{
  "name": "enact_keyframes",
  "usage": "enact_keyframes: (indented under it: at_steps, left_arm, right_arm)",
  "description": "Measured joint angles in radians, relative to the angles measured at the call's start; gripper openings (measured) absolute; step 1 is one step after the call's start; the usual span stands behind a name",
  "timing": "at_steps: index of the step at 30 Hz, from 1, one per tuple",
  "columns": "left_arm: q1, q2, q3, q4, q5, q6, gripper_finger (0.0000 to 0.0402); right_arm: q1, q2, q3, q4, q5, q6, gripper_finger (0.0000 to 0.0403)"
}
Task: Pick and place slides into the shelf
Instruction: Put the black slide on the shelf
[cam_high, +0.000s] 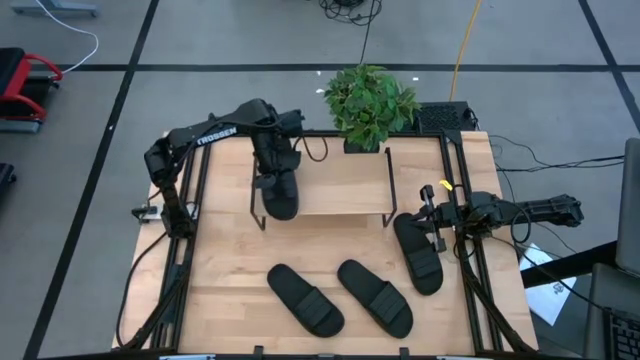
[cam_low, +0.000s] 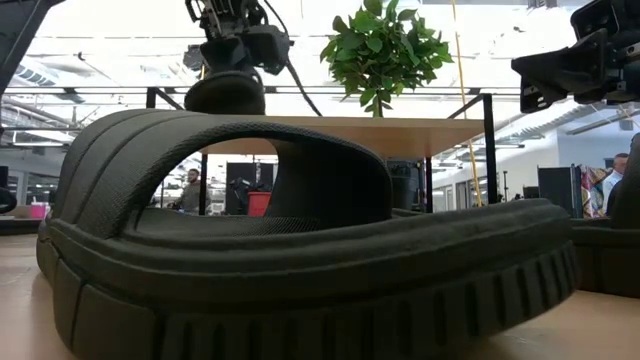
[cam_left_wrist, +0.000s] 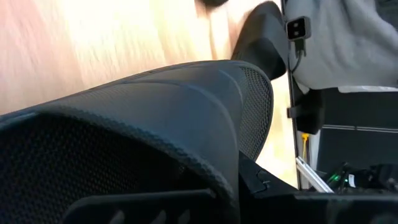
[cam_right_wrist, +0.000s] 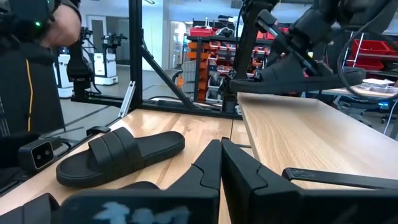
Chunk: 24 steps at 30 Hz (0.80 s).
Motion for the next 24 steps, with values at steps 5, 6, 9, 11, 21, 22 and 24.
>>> enact_keyframes:
  at_steps: [5,6,9,11,21,22,24]
  left_arm:
    - [0.002,0.000,-0.016,0.001,-0.007,0.010,0.0001]
    - [0.002,0.000,-0.016,0.001,-0.007,0.013,0.0001]
    - [-0.004,0.000,-0.016,0.002,-0.002,0.020,0.0001]
    - [-0.009,0.000,-0.016,0.004,0.001,0.020,0.0001]
    - [-0.029,0.000,-0.016,0.047,-0.010,0.004,0.0002]
    - [-0.035,0.000,-0.016,0.053,-0.022,0.004,0.0003]
    - [-0.048,0.000,-0.016,0.065,-0.053,0.008,0.0003]
  right_arm:
    - [0.000,0.000,0.000,0.000,0.000,-0.001,0.0000]
    - [0.000,0.000,0.000,0.000,0.001,-0.001,0.0000]
    - [0.000,0.000,0.000,0.000,0.001,-0.002,0.0000]
    - [0.000,0.000,0.000,0.000,0.001,-0.002,0.0000]
    - [0.000,0.000,0.000,-0.001,0.001,-0.003,0.0000]
    - [0.000,0.000,0.000,-0.001,0.001,-0.003,0.0000]
    - [0.000,0.000,0.000,-0.003,0.000,-0.003,0.0000]
